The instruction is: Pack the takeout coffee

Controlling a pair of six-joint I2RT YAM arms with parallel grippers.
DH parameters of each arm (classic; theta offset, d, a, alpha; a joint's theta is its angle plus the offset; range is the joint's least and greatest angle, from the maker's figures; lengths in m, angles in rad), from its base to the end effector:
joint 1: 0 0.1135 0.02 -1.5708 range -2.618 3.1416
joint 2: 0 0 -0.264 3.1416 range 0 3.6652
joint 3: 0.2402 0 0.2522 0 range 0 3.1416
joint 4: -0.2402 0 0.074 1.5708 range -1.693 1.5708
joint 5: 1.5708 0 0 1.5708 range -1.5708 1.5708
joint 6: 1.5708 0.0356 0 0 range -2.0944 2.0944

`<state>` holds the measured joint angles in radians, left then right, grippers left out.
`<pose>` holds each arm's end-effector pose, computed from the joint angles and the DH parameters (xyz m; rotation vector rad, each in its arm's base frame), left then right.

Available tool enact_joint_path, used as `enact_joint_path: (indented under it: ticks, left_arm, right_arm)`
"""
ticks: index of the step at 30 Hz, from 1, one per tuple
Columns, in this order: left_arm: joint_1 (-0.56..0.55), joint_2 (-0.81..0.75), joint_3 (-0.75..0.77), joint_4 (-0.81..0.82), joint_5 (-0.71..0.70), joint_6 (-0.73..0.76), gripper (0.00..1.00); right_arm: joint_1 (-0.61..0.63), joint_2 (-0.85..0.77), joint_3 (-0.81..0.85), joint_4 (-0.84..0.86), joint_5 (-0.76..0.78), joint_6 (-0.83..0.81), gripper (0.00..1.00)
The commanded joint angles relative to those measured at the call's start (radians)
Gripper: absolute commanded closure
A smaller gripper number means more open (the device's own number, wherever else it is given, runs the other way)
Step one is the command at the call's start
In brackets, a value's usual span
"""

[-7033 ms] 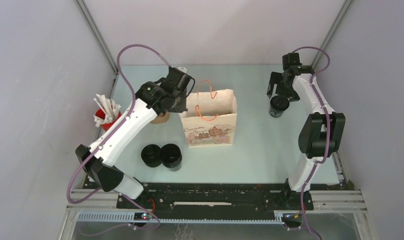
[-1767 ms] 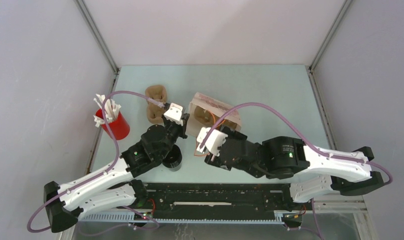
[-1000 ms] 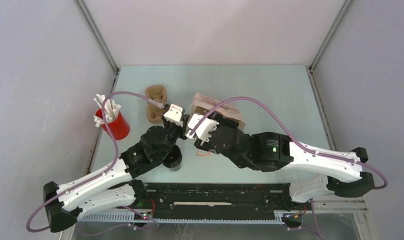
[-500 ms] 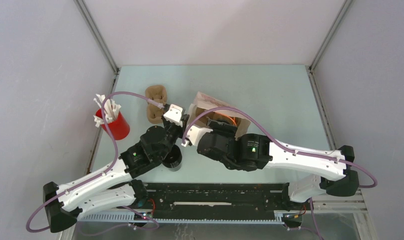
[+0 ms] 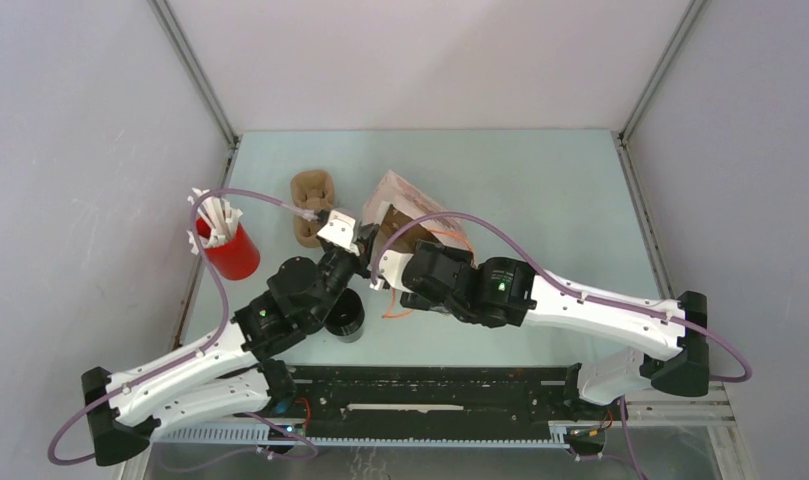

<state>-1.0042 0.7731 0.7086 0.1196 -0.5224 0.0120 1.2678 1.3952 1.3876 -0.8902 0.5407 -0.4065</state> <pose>0.1138 -0.1458 0.3477 0.3544 1.4947 -0.3960 0.1024 0.2660 0.3498 -1.5639 1.7110 -0.2441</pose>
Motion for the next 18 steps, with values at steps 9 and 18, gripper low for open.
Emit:
enact_joint_path:
  ticks: [9, 18]
  left_arm:
    - [-0.080, -0.042, -0.076, -0.010, -0.127, -0.114, 1.00]
    - [-0.082, -0.085, -0.130, 0.028, -0.146, -0.134, 1.00]
  right_arm:
    - [-0.003, -0.068, -0.141, 0.335, 0.081, -0.040, 0.67]
    - [-0.044, -0.033, -0.153, 0.421, 0.038, -0.113, 0.67]
